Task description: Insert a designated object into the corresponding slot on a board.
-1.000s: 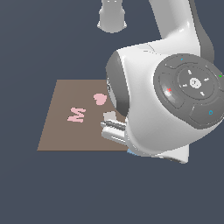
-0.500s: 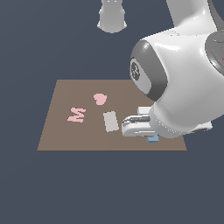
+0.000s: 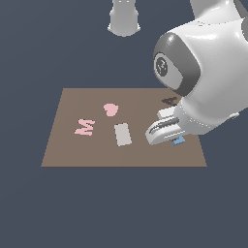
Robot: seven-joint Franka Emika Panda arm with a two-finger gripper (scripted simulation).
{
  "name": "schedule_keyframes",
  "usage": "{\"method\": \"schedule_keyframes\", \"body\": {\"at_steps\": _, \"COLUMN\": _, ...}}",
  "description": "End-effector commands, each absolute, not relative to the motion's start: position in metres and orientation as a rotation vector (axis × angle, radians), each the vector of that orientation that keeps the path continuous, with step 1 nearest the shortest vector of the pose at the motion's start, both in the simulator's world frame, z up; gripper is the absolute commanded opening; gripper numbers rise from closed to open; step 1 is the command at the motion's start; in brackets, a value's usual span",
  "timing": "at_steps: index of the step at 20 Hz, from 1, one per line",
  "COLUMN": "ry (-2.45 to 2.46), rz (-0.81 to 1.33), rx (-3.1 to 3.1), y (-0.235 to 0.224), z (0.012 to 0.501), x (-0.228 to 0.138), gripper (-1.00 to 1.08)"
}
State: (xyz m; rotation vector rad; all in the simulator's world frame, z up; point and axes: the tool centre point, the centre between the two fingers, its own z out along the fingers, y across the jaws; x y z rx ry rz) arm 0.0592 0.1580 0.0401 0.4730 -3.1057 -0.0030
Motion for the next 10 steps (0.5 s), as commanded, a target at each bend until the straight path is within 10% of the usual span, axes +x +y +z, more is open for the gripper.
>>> {"method": "schedule_keyframes", "body": {"at_steps": 1, "ry": -3.097, "rz": -0.003, "rx": 0.531, "y": 0.1608, "z": 0.0402, "x": 0.0531, "gripper": -1.0}}
{"method": "schedule_keyframes", "body": {"at_steps": 10, "ry": -3.088, "rz": -0.003, "rx": 0.575, "y": 0.163, "z": 0.0379, "x": 0.0481, "gripper": -1.0}}
